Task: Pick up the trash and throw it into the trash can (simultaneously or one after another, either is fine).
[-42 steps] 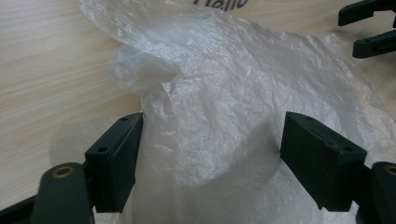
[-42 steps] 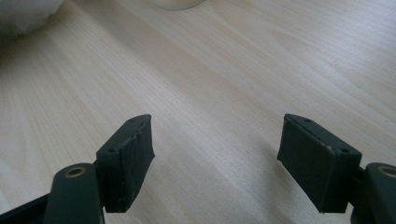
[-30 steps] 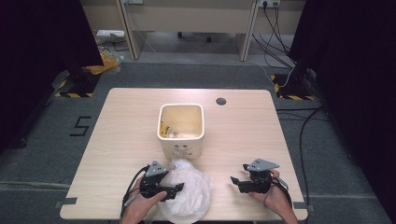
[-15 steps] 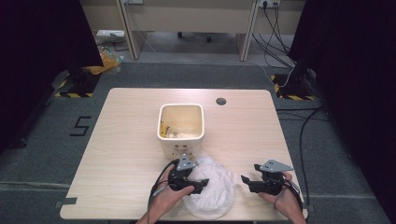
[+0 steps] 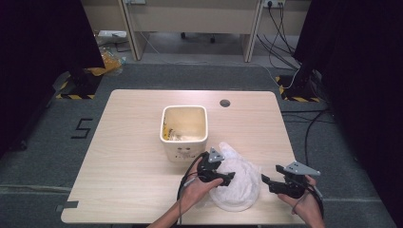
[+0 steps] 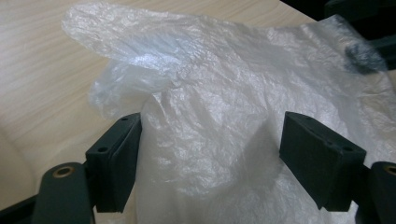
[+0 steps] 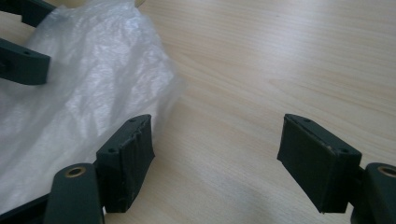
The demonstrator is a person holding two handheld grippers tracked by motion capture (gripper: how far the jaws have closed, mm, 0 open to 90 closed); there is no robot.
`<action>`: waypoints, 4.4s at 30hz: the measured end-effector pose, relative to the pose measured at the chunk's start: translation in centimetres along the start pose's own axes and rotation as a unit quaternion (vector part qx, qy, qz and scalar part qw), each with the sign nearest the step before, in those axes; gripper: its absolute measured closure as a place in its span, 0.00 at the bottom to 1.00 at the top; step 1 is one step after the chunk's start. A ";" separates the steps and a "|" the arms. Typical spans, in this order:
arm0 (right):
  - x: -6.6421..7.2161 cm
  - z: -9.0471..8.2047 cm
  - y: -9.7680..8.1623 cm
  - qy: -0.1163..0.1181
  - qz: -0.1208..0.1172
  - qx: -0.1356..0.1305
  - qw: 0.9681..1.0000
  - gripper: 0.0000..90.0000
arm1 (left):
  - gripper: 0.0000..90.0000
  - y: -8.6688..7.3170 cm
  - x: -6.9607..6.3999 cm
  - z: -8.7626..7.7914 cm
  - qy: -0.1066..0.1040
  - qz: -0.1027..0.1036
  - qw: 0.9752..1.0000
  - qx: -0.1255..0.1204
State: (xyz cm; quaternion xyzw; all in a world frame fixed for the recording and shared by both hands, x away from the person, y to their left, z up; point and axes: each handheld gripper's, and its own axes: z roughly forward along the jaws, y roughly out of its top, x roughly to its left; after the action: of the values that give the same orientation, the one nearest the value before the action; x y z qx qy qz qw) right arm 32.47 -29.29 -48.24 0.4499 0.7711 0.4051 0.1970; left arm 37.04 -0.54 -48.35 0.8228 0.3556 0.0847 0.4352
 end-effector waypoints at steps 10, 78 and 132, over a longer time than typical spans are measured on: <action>-0.5 -1.1 0.5 -0.015 0.008 -0.014 1.000 0.29 | 0.24 2.1 -0.5 3.0 0.007 -0.009 1.000 -0.007; -1.5 -1.7 1.0 -0.030 0.037 -0.015 0.999 0.30 | 0.20 -9.1 7.2 -11.8 0.079 -0.034 0.996 -0.015; -3.1 1.1 1.9 -0.017 0.055 0.025 0.998 0.27 | 0.17 -14.6 11.0 -15.2 0.172 -0.051 0.984 0.017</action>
State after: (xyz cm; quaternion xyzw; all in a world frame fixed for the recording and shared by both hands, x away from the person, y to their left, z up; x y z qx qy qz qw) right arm 35.86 -30.94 -47.60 0.5030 0.7516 0.3885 0.1765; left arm 30.76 22.06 -52.32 0.7840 0.4683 0.1962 0.3571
